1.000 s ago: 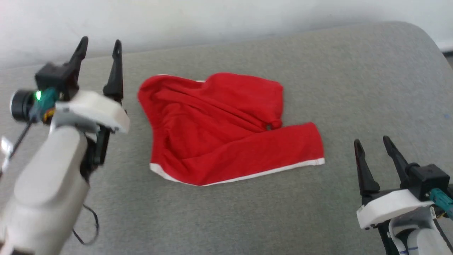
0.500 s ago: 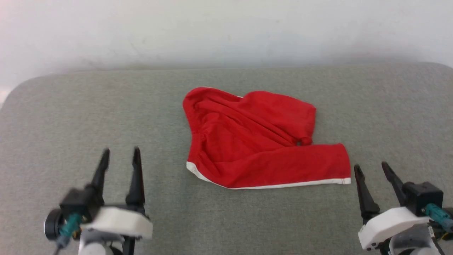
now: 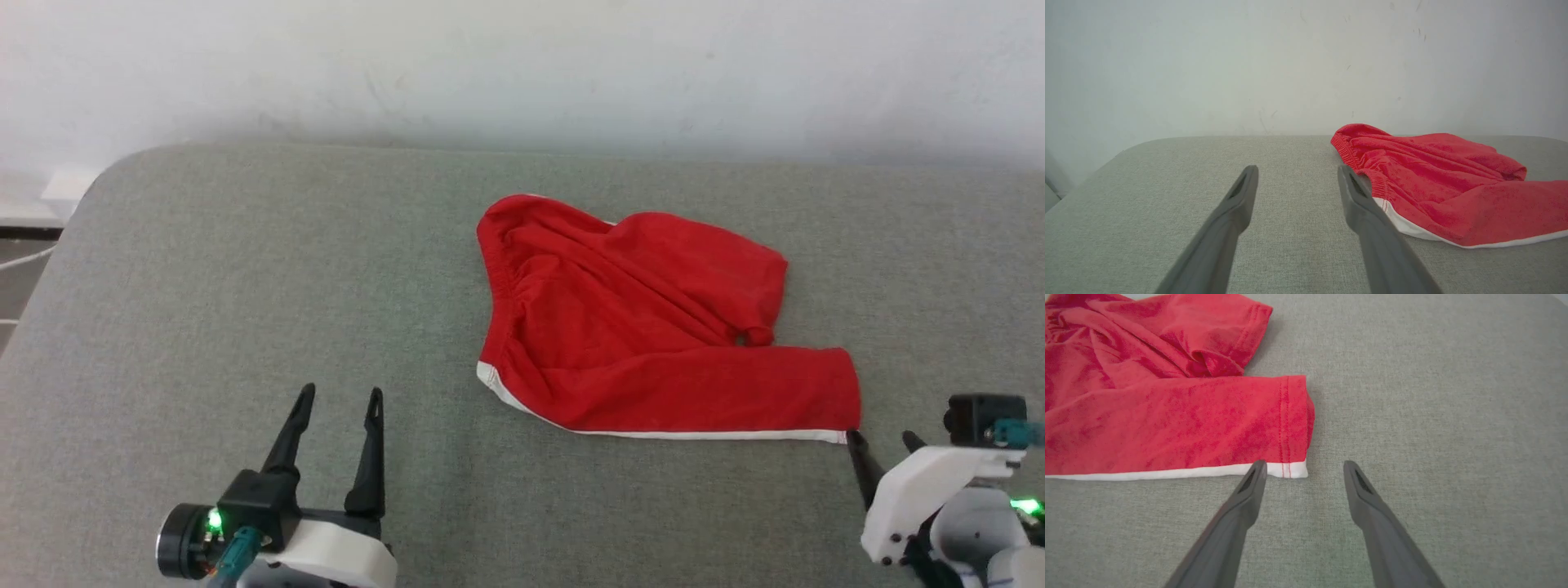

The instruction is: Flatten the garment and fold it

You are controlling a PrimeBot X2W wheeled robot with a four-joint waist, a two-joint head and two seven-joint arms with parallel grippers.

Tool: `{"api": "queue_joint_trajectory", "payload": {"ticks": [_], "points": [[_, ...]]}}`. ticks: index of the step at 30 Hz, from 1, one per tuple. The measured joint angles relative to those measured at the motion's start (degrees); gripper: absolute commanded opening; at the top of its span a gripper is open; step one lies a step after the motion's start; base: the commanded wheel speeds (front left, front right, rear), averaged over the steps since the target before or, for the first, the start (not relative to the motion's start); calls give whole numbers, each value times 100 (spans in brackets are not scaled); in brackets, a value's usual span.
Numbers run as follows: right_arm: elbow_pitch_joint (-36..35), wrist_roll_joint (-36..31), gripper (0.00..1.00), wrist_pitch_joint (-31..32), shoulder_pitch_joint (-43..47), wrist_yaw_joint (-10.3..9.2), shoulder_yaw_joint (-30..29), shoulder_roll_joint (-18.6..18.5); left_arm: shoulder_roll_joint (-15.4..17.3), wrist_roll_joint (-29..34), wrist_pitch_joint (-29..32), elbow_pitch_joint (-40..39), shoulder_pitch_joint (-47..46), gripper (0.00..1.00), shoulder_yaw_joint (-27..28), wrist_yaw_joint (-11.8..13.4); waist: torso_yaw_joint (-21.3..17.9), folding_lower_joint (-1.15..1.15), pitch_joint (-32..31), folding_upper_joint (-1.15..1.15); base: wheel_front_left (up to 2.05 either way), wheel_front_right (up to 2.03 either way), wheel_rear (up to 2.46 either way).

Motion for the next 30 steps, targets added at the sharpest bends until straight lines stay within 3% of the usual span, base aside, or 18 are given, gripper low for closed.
{"api": "queue_joint_trajectory", "payload": {"ticks": [6,17,18,19,20,30], "points": [[278,33,100,1043,-442,-3,-298,-3,-201,182,0,71,-148,100,43,-170,217,0,149,0,0,0,0],[655,-124,100,1259,-685,-5,-365,-60,-410,419,-1,138,-228,100,240,-370,473,0,390,0,0,0,0],[679,-124,95,1258,-703,-7,-347,-71,-419,454,-1,143,-228,100,259,-374,475,0,400,0,0,0,0],[703,-124,34,1259,-714,-7,-326,-81,-430,475,-1,147,-228,100,285,-378,471,0,405,0,0,0,0],[727,-113,0,1261,-720,-7,-303,-88,-443,503,-1,158,-228,100,303,-400,464,0,405,0,0,0,0],[668,46,0,1260,-610,2,-303,-9,-535,605,-1,311,-228,100,465,-576,255,0,281,1,0,0,0]]}}
